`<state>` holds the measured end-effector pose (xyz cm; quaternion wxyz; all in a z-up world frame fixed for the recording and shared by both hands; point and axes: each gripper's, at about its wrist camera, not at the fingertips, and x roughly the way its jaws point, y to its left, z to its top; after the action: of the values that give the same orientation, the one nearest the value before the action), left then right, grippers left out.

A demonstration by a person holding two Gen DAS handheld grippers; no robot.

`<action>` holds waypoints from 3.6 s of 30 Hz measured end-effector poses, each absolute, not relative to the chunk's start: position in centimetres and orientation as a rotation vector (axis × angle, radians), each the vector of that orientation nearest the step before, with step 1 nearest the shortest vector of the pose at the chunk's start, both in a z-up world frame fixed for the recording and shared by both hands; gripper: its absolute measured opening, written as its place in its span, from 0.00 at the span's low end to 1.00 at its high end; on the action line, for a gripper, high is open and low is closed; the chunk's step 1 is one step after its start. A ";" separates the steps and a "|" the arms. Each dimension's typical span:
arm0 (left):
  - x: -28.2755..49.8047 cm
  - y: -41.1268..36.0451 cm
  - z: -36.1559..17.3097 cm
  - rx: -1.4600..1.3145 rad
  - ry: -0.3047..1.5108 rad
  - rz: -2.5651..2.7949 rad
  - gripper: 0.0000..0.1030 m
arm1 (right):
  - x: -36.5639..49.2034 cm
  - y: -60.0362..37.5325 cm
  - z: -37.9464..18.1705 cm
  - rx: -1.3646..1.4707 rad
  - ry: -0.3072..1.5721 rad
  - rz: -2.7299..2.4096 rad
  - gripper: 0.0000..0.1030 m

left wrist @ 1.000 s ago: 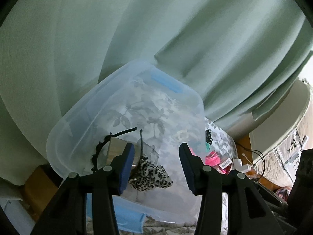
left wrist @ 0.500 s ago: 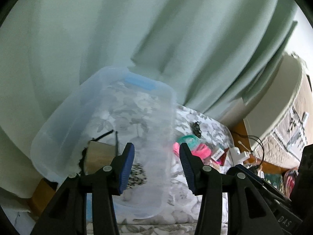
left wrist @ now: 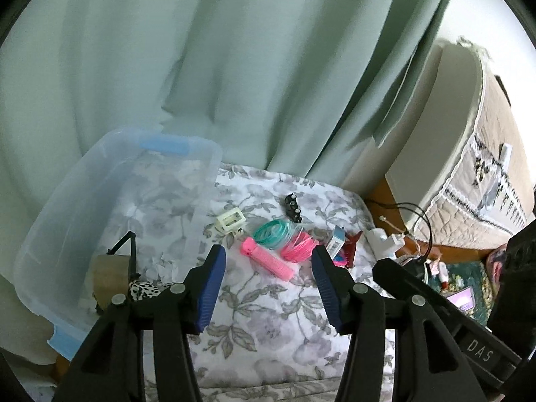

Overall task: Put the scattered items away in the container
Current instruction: 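Withdraw both open grippers from the box toward the remaining items, then move the left gripper to the pink hair roller while the right moves to the blue medicine box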

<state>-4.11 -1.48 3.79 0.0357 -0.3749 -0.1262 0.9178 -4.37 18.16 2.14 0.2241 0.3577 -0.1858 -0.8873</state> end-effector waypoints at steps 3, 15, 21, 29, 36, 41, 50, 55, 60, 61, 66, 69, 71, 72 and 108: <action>-4.3 -0.8 3.5 -1.180 -0.362 2.816 0.53 | -4.5 19.4 1.6 1.002 -0.547 -2.458 0.69; -5.6 2.1 0.6 -1.287 -0.242 2.745 0.53 | -5.7 24.2 -2.1 1.144 -0.679 -2.510 0.69; -6.7 3.1 -1.7 -1.365 -0.194 2.685 0.53 | -6.7 27.8 -4.1 1.237 -0.707 -2.620 0.69; -8.3 3.8 -4.0 -1.446 -0.152 2.648 0.53 | -8.3 28.6 -6.5 1.350 -0.727 -2.607 0.69; -10.1 4.1 -5.6 -1.511 -0.248 2.636 0.53 | -9.3 27.6 -7.3 1.378 -0.683 -2.566 0.69; -11.6 4.2 -6.6 -1.551 -0.351 2.642 0.53 | -10.1 27.5 -7.4 1.381 -0.670 -2.576 0.69; -15.0 4.6 -9.6 -1.628 -0.432 2.617 0.53 | -11.2 28.1 -8.2 1.411 -0.674 -2.574 0.69; -17.1 4.0 -11.8 -1.728 -0.508 2.578 0.53 | -12.8 27.5 -7.7 1.384 -0.640 -2.567 0.69; -18.4 3.8 -12.9 -1.744 -0.539 2.573 0.53 | -14.5 26.2 -7.9 1.390 -0.620 -2.542 0.69; -18.7 3.8 -13.2 -1.750 -0.546 2.572 0.53 | -14.9 25.9 -7.9 1.390 -0.614 -2.539 0.69; -19.5 3.9 -14.5 -1.790 -0.556 2.557 0.53 | -16.9 24.4 -8.1 1.388 -0.579 -2.536 0.69; -19.7 3.9 -15.2 -1.807 -0.558 2.542 0.53 | -18.2 23.6 -8.5 1.394 -0.557 -2.539 0.69; -19.8 3.8 -15.5 -1.800 -0.564 2.539 0.53 | -18.9 23.4 -8.8 1.402 -0.572 -2.544 0.69; -19.9 3.8 -15.5 -1.798 -0.560 2.538 0.53 | -19.3 23.4 -9.0 1.411 -0.582 -2.543 0.69; -19.1 2.0 -15.0 -1.708 -0.680 2.506 0.27 | -22.0 29.3 -12.8 1.476 -0.592 -2.533 0.34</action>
<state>-19.10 2.02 -14.95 0.0165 -0.5495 -0.2187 0.8062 -21.99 29.28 -12.77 0.0752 0.4920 -0.1975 -0.8446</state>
